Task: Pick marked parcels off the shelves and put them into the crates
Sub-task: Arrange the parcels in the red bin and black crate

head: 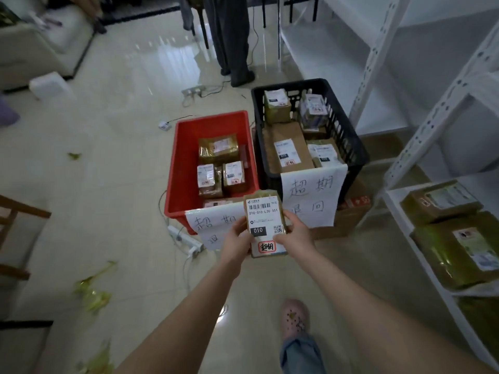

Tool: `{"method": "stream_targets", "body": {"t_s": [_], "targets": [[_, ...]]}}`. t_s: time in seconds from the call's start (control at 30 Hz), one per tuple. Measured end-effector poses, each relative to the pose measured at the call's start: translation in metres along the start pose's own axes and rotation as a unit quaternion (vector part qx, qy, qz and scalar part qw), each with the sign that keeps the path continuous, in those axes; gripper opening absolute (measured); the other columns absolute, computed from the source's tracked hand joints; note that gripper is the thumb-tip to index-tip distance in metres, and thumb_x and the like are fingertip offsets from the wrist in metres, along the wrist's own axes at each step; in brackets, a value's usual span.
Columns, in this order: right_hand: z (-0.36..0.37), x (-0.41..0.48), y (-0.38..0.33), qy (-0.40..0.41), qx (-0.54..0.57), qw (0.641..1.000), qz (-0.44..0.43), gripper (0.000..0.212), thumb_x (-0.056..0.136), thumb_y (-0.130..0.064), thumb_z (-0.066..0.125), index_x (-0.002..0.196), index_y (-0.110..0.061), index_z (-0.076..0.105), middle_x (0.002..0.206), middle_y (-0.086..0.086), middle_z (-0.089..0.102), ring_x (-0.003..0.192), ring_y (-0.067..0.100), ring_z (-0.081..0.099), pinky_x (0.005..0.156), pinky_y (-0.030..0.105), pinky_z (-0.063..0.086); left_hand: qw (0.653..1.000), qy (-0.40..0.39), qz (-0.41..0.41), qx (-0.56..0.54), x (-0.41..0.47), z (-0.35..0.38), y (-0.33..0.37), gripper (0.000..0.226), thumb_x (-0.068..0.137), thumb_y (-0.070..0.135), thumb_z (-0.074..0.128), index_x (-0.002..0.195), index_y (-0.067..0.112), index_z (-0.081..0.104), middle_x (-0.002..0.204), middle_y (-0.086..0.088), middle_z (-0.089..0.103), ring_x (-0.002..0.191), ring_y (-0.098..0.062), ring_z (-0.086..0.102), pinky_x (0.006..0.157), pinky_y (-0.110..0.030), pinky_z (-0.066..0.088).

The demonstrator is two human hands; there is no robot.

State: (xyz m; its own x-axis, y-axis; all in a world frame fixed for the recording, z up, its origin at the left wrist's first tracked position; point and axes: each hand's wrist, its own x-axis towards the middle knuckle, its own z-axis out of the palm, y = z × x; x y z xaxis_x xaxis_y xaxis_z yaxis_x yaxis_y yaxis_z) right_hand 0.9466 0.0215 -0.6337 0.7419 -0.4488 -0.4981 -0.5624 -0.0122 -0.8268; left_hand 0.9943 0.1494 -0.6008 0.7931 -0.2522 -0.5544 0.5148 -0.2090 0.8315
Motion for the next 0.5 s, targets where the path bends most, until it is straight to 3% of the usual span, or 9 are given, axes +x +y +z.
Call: {"method": "stream_targets", "body": {"t_s": [0.13, 0.23, 0.4, 0.5], "targets": [[0.029, 0.081, -0.047, -0.053, -0.021, 0.998, -0.019, 0.078, 0.083, -0.003, 0.067, 0.148, -0.031, 0.032, 0.136, 0.002, 0.056, 0.11, 0.018, 0.06, 0.084, 0.034, 0.055, 0.998, 0.069, 0.004, -0.01, 0.076, -0.023, 0.039, 0.035, 0.091, -0.003, 0.053, 0.116, 0.022, 0.055, 0.111, -0.002, 0.065, 0.087, -0.014, 0.065, 0.065, -0.029, 0.055], [0.047, 0.125, -0.069, -0.07, -0.027, 0.997, -0.016, 0.075, 0.086, -0.004, 0.063, 0.149, -0.031, 0.031, 0.138, 0.002, 0.054, 0.102, 0.014, 0.059, 0.074, 0.026, 0.053, 0.994, 0.107, -0.019, -0.024, 0.124, -0.036, 0.059, 0.035, 0.09, -0.003, 0.054, 0.122, 0.014, 0.053, 0.111, -0.007, 0.065, 0.088, -0.017, 0.065, 0.064, -0.03, 0.054], [0.081, 0.192, -0.089, -0.087, -0.055, 0.995, 0.009, 0.072, 0.088, -0.005, 0.059, 0.149, -0.028, 0.03, 0.139, 0.002, 0.053, 0.108, 0.019, 0.061, 0.083, 0.033, 0.056, 0.991, 0.123, -0.042, -0.018, 0.192, -0.053, 0.075, 0.033, 0.091, -0.004, 0.05, 0.116, 0.017, 0.055, 0.108, -0.005, 0.065, 0.084, -0.017, 0.065, 0.07, -0.035, 0.056], [0.107, 0.234, -0.095, -0.077, -0.082, 0.993, 0.026, 0.073, 0.086, -0.005, 0.058, 0.15, -0.026, 0.029, 0.135, 0.004, 0.054, 0.106, 0.021, 0.061, 0.081, 0.031, 0.056, 0.992, 0.115, -0.058, -0.008, 0.238, -0.065, 0.079, 0.04, 0.092, -0.006, 0.044, 0.126, 0.014, 0.053, 0.114, -0.007, 0.065, 0.091, -0.022, 0.066, 0.071, -0.035, 0.057]]}}
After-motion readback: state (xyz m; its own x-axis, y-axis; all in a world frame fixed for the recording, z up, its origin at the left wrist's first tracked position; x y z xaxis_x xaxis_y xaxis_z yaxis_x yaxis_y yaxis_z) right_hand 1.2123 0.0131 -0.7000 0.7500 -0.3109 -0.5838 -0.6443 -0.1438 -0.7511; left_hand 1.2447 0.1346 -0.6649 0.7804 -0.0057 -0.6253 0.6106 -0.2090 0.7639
